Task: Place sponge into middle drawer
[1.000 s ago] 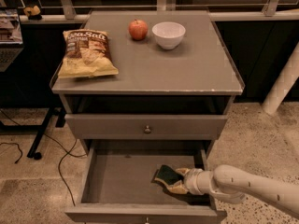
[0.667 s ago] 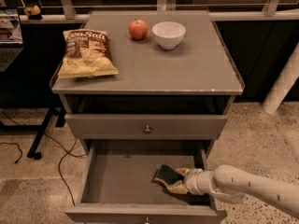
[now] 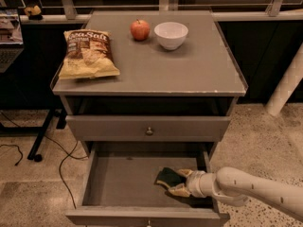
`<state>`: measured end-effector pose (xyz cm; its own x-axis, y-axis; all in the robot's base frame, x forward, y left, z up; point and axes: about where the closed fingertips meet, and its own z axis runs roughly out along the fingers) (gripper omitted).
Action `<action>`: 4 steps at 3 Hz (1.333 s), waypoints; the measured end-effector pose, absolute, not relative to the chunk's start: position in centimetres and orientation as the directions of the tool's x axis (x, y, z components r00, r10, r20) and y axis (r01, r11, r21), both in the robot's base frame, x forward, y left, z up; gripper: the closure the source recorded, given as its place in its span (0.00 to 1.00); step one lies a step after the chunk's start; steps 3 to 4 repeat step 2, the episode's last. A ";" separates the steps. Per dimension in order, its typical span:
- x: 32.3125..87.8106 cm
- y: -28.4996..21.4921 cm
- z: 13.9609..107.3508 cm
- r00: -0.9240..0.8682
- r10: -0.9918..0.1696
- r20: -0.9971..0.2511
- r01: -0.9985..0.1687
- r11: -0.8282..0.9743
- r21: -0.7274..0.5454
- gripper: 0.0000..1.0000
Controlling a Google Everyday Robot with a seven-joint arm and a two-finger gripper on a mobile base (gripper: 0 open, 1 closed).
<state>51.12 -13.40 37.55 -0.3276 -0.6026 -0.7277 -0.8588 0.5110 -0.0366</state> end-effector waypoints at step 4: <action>51.1 -13.4 37.5 -0.328 -0.603 -0.728 -0.859 0.511 -0.036 0.00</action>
Offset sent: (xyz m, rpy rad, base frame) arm 0.0000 0.0000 0.0000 0.0000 0.0000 0.0000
